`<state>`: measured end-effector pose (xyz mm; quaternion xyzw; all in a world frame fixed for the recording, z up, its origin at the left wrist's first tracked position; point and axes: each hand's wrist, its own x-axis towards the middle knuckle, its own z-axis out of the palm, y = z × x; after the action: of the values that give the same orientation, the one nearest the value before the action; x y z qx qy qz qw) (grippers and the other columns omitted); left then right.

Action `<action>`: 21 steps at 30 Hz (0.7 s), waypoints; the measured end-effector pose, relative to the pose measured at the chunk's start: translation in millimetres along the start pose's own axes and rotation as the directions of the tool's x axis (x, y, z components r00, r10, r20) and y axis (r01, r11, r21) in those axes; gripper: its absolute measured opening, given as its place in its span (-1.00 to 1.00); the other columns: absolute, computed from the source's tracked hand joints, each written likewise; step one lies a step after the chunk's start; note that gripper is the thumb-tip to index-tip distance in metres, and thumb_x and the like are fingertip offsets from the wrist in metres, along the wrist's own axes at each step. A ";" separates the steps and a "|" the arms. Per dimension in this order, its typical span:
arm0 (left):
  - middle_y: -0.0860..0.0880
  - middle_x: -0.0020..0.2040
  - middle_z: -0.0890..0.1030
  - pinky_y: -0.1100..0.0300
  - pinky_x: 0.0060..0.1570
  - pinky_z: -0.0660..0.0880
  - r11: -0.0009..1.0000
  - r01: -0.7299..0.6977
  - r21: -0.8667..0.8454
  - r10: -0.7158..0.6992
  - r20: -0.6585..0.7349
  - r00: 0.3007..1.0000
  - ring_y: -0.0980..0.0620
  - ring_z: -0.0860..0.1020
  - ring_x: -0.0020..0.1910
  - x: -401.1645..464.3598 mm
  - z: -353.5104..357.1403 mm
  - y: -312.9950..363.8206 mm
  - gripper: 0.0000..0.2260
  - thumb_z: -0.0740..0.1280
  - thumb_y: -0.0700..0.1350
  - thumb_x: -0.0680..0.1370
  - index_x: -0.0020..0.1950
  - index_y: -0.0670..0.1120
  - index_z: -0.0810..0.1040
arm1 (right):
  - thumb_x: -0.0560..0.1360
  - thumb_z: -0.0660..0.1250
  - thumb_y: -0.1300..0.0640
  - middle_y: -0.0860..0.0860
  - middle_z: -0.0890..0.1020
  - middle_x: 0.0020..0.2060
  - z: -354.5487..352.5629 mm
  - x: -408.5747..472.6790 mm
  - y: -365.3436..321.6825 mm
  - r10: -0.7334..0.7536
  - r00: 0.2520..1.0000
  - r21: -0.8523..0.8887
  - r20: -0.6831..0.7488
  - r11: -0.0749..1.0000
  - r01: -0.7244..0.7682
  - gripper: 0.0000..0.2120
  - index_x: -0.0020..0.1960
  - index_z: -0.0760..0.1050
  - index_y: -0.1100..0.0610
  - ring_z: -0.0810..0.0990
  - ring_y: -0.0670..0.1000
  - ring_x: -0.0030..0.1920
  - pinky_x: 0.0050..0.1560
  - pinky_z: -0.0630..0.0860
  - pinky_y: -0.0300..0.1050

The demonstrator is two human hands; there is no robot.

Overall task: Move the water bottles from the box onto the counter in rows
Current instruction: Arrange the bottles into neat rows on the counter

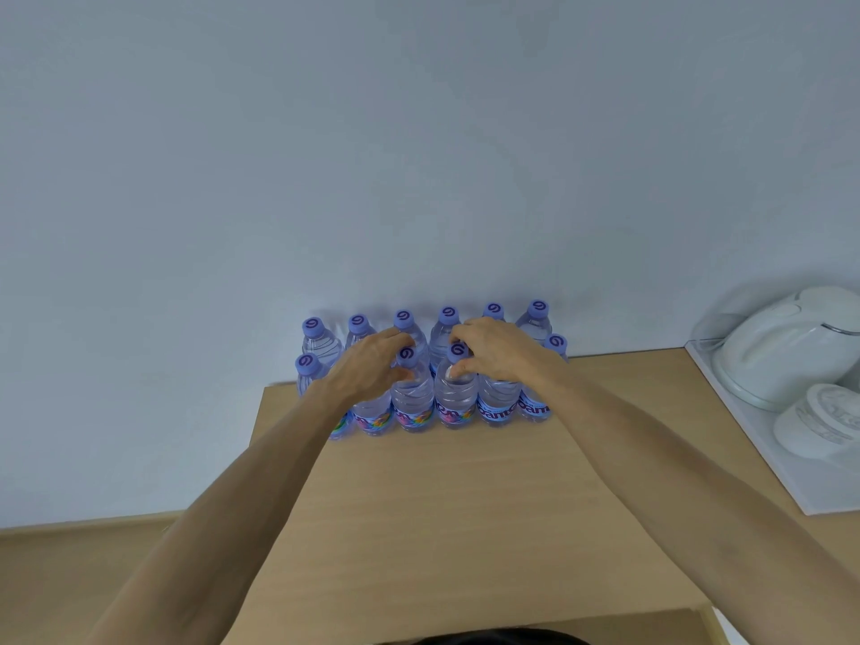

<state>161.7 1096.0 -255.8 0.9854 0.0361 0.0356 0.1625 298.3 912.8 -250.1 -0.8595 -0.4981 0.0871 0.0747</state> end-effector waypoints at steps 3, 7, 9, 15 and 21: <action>-0.05 0.01 0.53 -0.04 -0.07 0.49 1.000 0.005 0.017 -0.005 0.019 1.000 -0.10 0.51 -0.08 -1.1 -1.4 1.1 -0.76 0.40 -0.08 0.52 0.12 -0.13 0.49 | 0.43 0.37 -0.24 -0.03 0.53 -0.05 -2.4 -0.7 3.9 -0.034 0.999 -0.023 0.014 0.999 0.034 -0.54 0.16 0.47 0.04 0.55 0.07 -0.04 -0.16 0.40 -0.03; -0.01 0.01 0.49 -0.02 -0.10 0.50 0.996 0.037 0.078 -0.039 0.023 0.999 -0.06 0.49 -0.10 -1.5 -1.5 2.8 -0.73 0.37 -0.01 0.53 0.16 -0.09 0.46 | 0.41 0.39 -0.26 -0.05 0.60 0.04 -10.6 -4.3 13.6 -0.039 0.999 -0.007 0.037 0.999 0.039 -0.44 0.30 0.42 -0.01 0.56 0.03 -0.01 -0.07 0.45 -0.03; 0.03 -0.04 0.43 0.06 -0.12 0.46 0.995 0.046 0.083 -0.048 0.021 0.999 -0.02 0.45 -0.14 -0.5 -1.2 4.1 -0.72 0.37 -0.01 0.53 0.16 -0.10 0.46 | 0.40 0.40 -0.27 -0.06 0.61 0.07 -15.1 -7.8 21.2 -0.031 0.998 0.004 0.053 1.000 0.031 -0.41 0.32 0.42 -0.02 0.57 0.01 0.00 -0.05 0.45 -0.04; 0.00 -0.07 0.46 0.04 -0.06 0.45 0.998 0.056 0.022 -0.056 0.026 0.998 -0.09 0.50 -0.10 1.6 0.9 7.2 -0.79 0.40 -0.11 0.51 0.09 -0.14 0.50 | 0.42 0.40 -0.24 -0.03 0.58 0.10 -18.3 -16.7 41.6 -0.006 0.994 0.029 0.106 1.000 0.003 -0.49 0.28 0.44 -0.04 0.49 -0.03 -0.06 -0.09 0.44 -0.09; -0.02 0.09 0.48 0.04 -0.03 0.47 0.991 0.109 0.078 -0.114 0.060 0.992 -0.09 0.52 0.04 4.6 -0.1 13.9 -0.59 0.42 0.00 0.48 0.26 -0.07 0.43 | 0.41 0.40 -0.24 -0.03 0.56 0.16 -17.4 -19.1 49.1 -0.030 0.994 0.024 0.101 0.999 0.028 -0.48 0.29 0.44 -0.05 0.54 0.01 0.04 -0.01 0.49 -0.04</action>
<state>167.2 1083.3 -251.0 0.9878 0.0871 -0.0068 0.1287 334.3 871.4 -242.3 -0.8458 -0.5127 0.1349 0.0602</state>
